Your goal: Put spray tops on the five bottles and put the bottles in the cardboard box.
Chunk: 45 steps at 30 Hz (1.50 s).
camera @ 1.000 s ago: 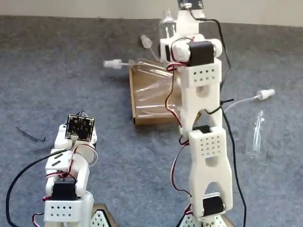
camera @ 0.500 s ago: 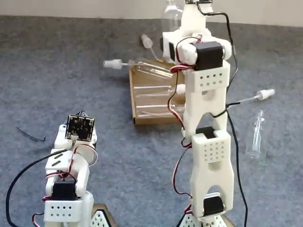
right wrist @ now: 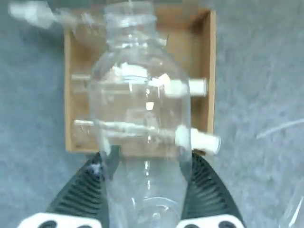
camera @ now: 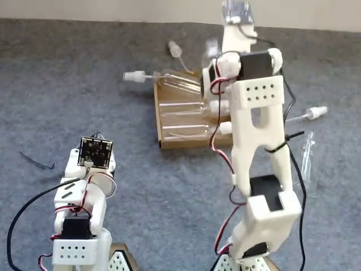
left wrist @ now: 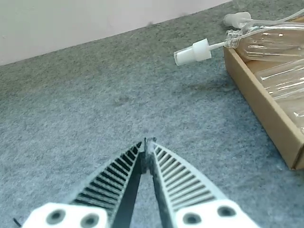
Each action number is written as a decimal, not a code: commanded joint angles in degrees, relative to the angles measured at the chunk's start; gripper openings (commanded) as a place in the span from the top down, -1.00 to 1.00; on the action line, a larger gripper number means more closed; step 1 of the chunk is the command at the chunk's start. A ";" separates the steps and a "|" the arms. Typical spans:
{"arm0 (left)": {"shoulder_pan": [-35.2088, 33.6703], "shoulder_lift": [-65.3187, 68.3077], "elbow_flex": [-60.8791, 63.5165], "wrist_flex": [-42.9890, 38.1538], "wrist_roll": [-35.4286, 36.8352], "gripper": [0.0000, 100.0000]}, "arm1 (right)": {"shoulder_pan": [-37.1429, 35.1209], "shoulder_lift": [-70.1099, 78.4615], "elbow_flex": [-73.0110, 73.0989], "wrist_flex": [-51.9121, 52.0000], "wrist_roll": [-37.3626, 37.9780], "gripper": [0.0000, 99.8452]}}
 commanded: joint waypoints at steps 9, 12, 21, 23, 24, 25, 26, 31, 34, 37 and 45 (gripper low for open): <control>0.92 -0.22 1.27 -1.58 -0.53 0.96 | -1.45 -32.92 62.99 -38.37 -0.18 0.99; 0.66 -0.13 1.27 -1.49 -0.53 0.96 | -1.45 -38.99 75.74 -46.55 -0.18 0.99; 0.57 -0.40 1.27 5.63 -0.44 0.96 | -1.89 -54.55 88.48 -50.42 3.43 0.65; 0.57 -0.40 1.27 7.38 -0.44 0.96 | -1.89 -57.71 91.47 -50.51 3.43 0.64; 0.57 -0.40 1.27 8.18 -0.44 0.96 | -1.89 -59.30 93.49 -50.59 3.43 0.64; 0.57 -0.40 1.27 8.88 -0.44 0.96 | -1.89 -60.70 95.34 -50.59 3.43 0.64; 0.57 -0.40 1.27 9.32 -0.35 0.96 | -1.89 -62.02 96.92 -50.77 3.43 0.64; 0.57 -0.40 1.27 11.43 -0.35 0.96 | -1.71 -68.26 105.63 -53.41 3.43 0.57; 0.57 -0.40 1.27 11.34 -0.35 0.96 | -1.54 -71.87 108.88 -53.58 3.34 0.36; 0.57 -0.40 1.27 11.34 -0.35 0.96 | -1.54 -76.44 111.08 -53.41 3.43 0.21; 0.66 0.04 1.27 14.68 -0.44 0.96 | -1.36 -96.66 118.73 -46.55 3.43 0.37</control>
